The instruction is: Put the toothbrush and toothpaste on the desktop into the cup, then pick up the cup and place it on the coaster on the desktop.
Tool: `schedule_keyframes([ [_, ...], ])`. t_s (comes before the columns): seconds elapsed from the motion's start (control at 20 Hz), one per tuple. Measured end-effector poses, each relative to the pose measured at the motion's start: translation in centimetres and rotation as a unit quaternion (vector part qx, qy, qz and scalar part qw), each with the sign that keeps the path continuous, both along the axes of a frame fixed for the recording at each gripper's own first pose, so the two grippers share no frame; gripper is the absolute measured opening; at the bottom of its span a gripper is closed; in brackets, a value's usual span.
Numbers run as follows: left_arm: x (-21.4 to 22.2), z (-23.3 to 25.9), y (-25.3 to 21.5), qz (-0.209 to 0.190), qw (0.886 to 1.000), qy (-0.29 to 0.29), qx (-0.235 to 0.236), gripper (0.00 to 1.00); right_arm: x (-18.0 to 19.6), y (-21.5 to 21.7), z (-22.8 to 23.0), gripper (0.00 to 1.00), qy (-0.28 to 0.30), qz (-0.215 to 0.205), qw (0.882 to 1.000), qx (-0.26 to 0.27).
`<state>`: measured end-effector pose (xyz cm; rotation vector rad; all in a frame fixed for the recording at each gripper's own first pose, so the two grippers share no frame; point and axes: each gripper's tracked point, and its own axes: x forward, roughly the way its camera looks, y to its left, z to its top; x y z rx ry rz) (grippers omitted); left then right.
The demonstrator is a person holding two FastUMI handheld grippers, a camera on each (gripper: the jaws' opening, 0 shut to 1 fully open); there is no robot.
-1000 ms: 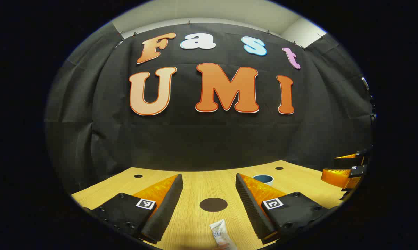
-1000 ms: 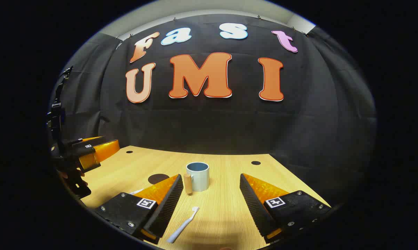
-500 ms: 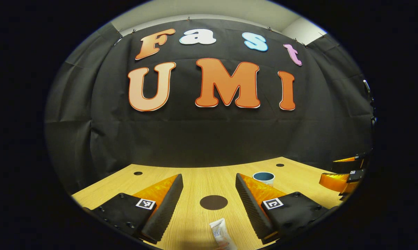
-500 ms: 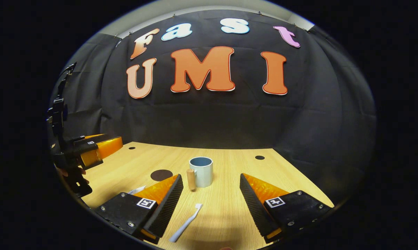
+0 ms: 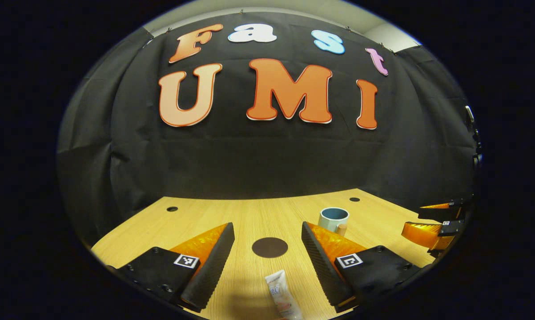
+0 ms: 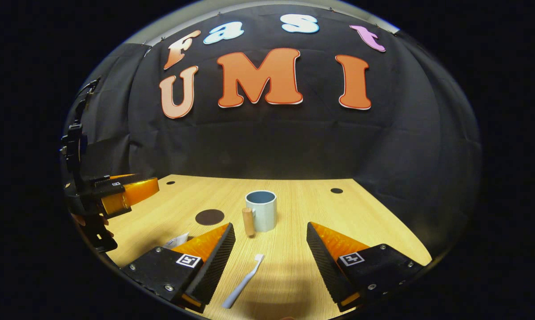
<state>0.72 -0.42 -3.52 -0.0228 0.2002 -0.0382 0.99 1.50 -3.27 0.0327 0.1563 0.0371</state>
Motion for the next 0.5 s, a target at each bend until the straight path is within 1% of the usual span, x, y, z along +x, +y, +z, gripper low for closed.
schedule_keyframes([
  [0.2, -0.5, -2.6, -0.5, -0.008, 0.999, 0.049, -0.003, 0.96, -0.1, 1.1, -2.6, 0.96, 0.051, 0.016, 0.999, 0.001],
  [0.4, -0.8, -5.8, -0.4, -0.008, 0.995, 0.102, -0.001, 0.97, 0.2, 2.1, -5.6, 0.9, 0.112, 0.017, 0.994, 0.004],
  [0.5, -1.0, -7.5, -0.5, -0.01, 0.991, 0.134, -0.008, 0.96, 0.3, 2.4, -7.9, 0.85, 0.148, 0.015, 0.989, 0.022],
])
